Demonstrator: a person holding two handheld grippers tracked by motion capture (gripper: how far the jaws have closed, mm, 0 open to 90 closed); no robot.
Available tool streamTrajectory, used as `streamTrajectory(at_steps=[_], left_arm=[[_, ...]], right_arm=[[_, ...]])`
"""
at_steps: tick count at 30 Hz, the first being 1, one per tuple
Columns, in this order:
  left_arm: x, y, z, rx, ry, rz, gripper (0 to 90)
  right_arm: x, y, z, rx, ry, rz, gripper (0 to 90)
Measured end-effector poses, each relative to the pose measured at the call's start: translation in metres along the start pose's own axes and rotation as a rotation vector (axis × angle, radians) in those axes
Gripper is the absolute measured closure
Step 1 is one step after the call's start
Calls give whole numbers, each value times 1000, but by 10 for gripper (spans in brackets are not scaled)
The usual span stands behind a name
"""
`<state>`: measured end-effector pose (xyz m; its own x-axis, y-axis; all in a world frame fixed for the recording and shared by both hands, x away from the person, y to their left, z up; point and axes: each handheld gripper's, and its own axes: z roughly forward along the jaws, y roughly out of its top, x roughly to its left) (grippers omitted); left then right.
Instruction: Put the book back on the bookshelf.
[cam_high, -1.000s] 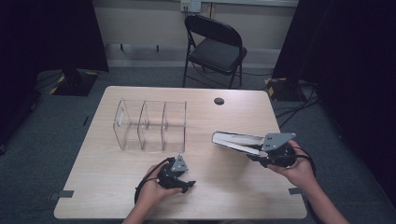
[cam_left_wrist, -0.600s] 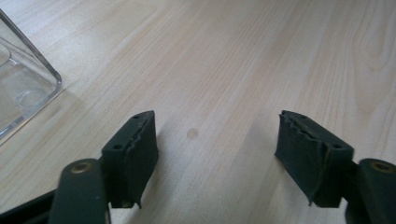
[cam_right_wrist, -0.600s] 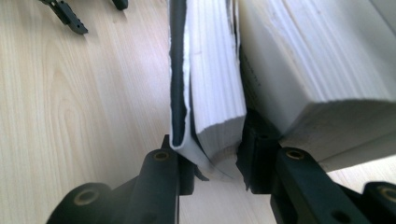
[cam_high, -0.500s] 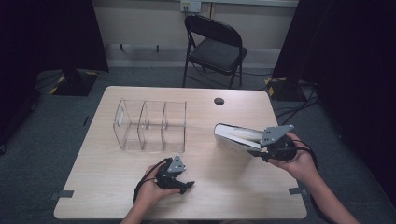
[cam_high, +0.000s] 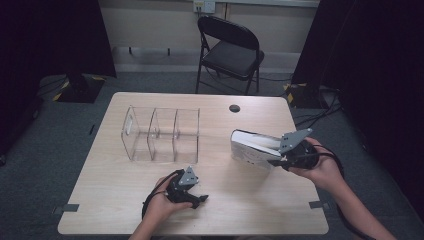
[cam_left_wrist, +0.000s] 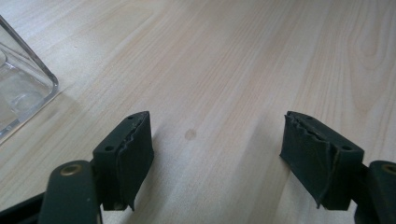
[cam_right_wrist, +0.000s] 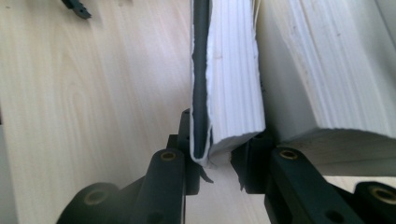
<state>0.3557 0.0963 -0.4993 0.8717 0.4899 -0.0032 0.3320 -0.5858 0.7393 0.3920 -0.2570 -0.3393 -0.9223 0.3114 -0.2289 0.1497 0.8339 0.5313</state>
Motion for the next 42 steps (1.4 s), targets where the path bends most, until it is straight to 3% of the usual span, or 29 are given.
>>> streamTrajectory(at_steps=[22, 26, 28, 29, 31, 38, 42], left_arm=[[0, 0, 0, 5, -3, 4, 218], [-1, 0, 1, -12, -8, -11, 215], [-1, 0, 1, -9, -6, -4, 213], [-2, 0, 2, -21, -7, -20, 213], [-1, 0, 1, -4, -7, -2, 205], [-1, 0, 1, -5, -7, -4, 202], [-1, 0, 1, -4, -9, -5, 200]], right_arm=[[15, 5, -11, -13, 130, -41, 755], [18, 7, -12, -15, 156, -45, 756], [17, 8, -12, -11, 167, -49, 757], [17, 9, -13, -2, 171, -44, 756], [15, 11, -12, 8, 188, -43, 756], [9, 15, -11, 49, 197, -31, 756], [6, 17, -10, 62, 200, -48, 754]])
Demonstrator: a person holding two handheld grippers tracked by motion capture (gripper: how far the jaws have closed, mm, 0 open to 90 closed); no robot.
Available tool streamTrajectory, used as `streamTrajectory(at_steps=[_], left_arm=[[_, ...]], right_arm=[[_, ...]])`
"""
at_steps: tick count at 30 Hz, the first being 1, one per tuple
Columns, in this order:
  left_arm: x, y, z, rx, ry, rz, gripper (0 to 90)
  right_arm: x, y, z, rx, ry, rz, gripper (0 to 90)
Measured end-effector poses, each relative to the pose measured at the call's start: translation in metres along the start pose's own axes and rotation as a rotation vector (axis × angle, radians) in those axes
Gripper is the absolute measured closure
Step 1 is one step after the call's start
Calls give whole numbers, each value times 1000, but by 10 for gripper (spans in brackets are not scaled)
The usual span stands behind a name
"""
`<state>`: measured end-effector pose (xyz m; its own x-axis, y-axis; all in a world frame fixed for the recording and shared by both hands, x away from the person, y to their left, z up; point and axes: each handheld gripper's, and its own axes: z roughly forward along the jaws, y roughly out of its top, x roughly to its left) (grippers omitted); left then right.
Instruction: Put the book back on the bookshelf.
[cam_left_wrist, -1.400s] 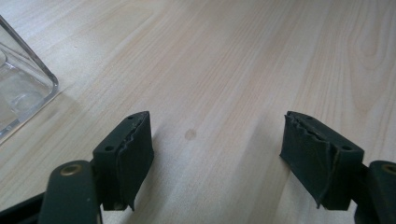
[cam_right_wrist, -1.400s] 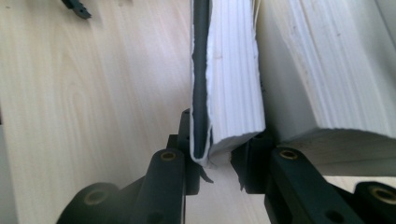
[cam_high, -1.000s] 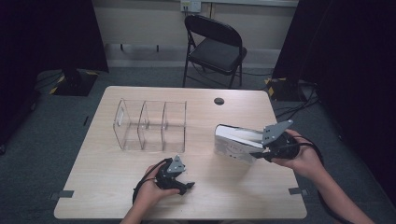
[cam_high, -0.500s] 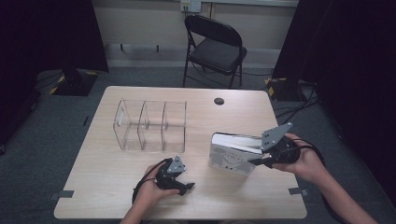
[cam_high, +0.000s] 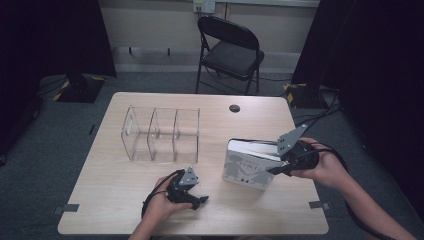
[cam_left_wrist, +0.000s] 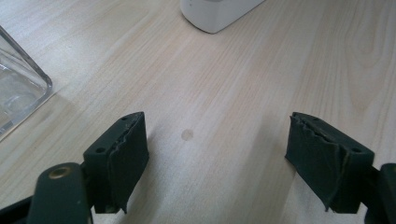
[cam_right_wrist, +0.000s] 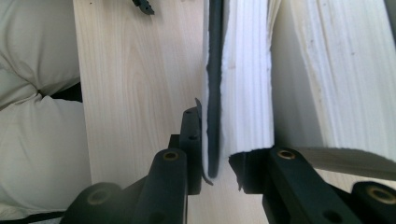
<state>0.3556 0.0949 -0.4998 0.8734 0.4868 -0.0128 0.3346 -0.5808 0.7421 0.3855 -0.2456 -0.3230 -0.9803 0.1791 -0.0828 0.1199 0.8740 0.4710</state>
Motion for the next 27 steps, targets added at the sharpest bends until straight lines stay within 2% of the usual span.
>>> streamTrajectory(at_steps=[5, 14, 20, 27], left_arm=[[0, 0, 1, 1, -6, 5, 180], [-1, 0, 1, -6, -10, 3, 179], [-1, 0, 1, -1, -5, 6, 178], [0, 0, 1, -5, -10, 4, 178]], right_arm=[[-5, -2, 1, -8, 24, 15, 755], [-14, -1, 1, 9, 43, 36, 752], [-14, 0, 1, 21, 52, 58, 751], [-11, 1, 1, 20, 69, 26, 752]])
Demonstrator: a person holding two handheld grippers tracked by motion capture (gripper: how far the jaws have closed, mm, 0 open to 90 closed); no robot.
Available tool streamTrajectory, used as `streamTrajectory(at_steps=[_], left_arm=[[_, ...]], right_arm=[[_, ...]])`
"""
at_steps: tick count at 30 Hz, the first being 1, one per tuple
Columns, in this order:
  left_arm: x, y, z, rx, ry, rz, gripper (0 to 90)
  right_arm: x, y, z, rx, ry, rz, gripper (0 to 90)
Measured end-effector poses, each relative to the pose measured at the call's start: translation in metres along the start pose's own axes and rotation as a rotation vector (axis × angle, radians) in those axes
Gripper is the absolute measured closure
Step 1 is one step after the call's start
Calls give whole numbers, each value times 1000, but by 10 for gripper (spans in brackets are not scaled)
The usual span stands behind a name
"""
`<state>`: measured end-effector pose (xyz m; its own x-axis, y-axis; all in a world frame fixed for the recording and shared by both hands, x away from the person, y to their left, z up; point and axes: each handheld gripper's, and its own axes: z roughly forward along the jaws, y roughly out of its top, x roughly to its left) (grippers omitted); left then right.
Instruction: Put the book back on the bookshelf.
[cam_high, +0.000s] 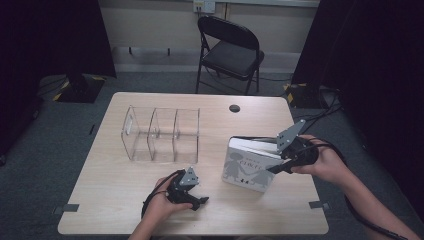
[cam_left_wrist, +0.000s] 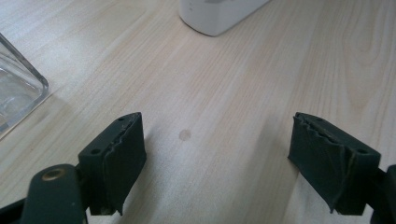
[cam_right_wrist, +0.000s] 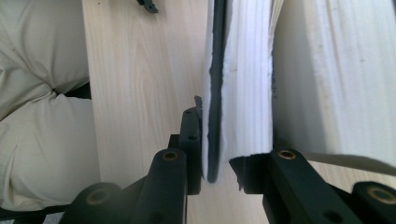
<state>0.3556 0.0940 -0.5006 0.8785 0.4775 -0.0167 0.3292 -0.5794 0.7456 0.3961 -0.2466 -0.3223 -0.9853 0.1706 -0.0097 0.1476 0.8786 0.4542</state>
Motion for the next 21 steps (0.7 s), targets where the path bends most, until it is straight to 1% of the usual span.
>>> streamTrajectory(at_steps=[1, 4, 5, 6, 7, 11, 14, 15, 16, 21], left_arm=[[0, 0, -1, 9, 5, 3, 178], [0, 0, 0, 6, 1, 3, 178], [0, 0, 0, 7, 2, 3, 178], [0, 0, -1, 9, 5, 4, 178], [0, 0, 0, 6, 1, 3, 178], [0, 0, 0, 6, 0, 3, 178], [0, 0, -1, 10, 3, 4, 176], [0, 0, 0, 10, 2, 3, 176], [0, 0, 0, 10, 2, 4, 176], [0, 1, 0, 6, 1, 4, 173]], right_arm=[[2, 0, 0, -6, 12, -17, 754], [5, 1, 1, -12, 22, -28, 755], [8, 2, 1, 1, 17, -44, 755], [8, 2, 1, 1, 17, -44, 755], [10, 4, 1, 15, 11, -47, 754], [10, 4, 1, 28, 6, -27, 751], [9, 6, 1, 40, -3, -28, 746], [9, 6, 1, 44, -6, -20, 746], [9, 7, 1, 47, -5, -25, 743], [10, 8, 0, 53, -19, -21, 729]])
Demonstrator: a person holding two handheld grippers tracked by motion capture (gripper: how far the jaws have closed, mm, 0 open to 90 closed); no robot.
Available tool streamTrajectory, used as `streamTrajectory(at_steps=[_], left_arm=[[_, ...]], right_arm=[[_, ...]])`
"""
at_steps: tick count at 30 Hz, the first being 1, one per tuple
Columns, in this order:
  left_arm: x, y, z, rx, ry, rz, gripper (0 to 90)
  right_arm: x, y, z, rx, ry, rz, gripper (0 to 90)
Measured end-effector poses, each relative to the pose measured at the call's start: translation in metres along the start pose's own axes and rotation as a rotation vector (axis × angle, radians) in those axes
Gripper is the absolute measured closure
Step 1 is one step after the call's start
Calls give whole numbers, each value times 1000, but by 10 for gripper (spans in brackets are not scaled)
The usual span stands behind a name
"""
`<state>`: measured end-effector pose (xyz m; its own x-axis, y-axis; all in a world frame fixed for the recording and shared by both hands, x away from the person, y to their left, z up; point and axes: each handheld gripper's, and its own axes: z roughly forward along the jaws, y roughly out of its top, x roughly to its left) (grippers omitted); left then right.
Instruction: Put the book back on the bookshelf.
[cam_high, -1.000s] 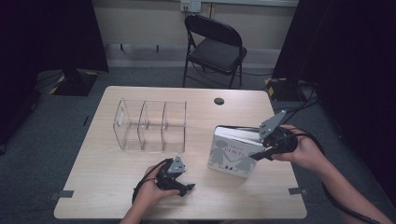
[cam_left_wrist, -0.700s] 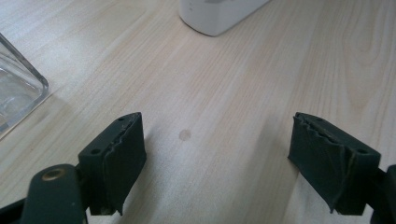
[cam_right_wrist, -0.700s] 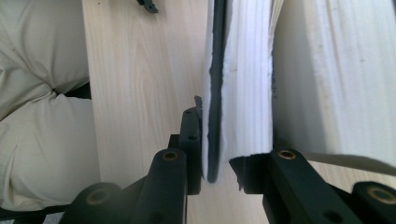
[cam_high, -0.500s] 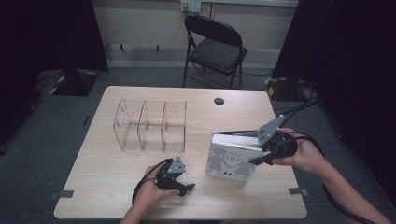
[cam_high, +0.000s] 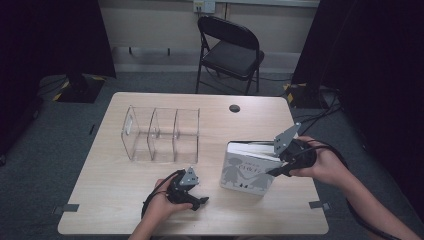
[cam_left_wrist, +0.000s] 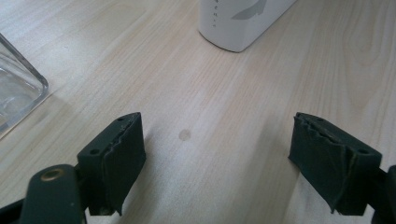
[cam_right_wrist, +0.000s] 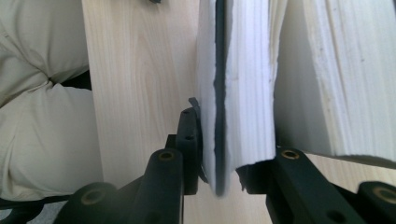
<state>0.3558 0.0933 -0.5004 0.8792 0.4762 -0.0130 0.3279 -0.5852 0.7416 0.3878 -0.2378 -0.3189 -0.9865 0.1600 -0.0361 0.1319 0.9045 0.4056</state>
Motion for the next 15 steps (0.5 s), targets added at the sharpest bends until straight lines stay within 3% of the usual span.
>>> streamTrajectory(at_steps=[15], left_arm=[[-3, 1, 3, 3, 9, -14, 99]], right_arm=[[1, -4, -2, -29, -29, 36, 643]])
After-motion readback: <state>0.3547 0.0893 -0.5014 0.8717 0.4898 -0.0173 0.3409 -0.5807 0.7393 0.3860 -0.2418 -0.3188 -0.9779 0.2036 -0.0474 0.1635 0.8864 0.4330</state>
